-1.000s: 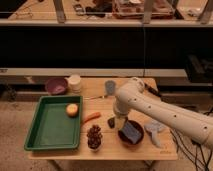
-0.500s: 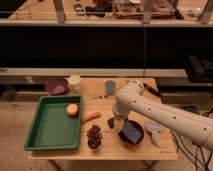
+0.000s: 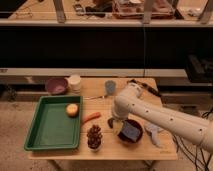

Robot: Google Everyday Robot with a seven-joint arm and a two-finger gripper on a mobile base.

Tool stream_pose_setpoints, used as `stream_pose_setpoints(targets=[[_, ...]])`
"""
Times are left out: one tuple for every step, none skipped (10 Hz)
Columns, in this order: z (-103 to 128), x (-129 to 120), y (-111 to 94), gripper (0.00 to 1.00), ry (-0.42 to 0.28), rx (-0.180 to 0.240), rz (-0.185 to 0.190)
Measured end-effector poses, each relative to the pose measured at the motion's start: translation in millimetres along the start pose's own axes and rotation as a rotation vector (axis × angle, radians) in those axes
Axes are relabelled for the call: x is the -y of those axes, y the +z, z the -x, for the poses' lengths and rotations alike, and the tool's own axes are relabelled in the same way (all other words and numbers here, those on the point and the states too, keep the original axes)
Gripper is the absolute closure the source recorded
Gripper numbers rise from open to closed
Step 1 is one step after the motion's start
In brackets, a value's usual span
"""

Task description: Place eraser in tray

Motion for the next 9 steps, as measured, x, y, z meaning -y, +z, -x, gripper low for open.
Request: stream_pose_setpoints(targets=[[-1.8, -0.2, 2.1, 0.2, -0.003, 0.003, 0.001], [-3.1, -0.6, 4.6, 0.2, 0.002, 0.011, 0.001], [-3.1, -1.1, 5.1, 0.2, 0.009, 0.018, 0.0], [-1.5, -2.5, 2.9, 0.2, 0.017, 0.025, 0.001], [-0.1, -6.7, -3.8, 0.2, 0.03, 0.024, 0.005], [0.2, -11.8, -16.6, 0.2, 0.041, 0.016, 0.003], [0.3, -14.6, -22.8, 0.2, 0.045, 0.01, -0.001], [-0.9, -16.7, -25.7, 0.2, 0.046, 0.004, -0.006], [-3.5, -17.8, -26.5, 0.2, 0.044, 0.0, -0.014]])
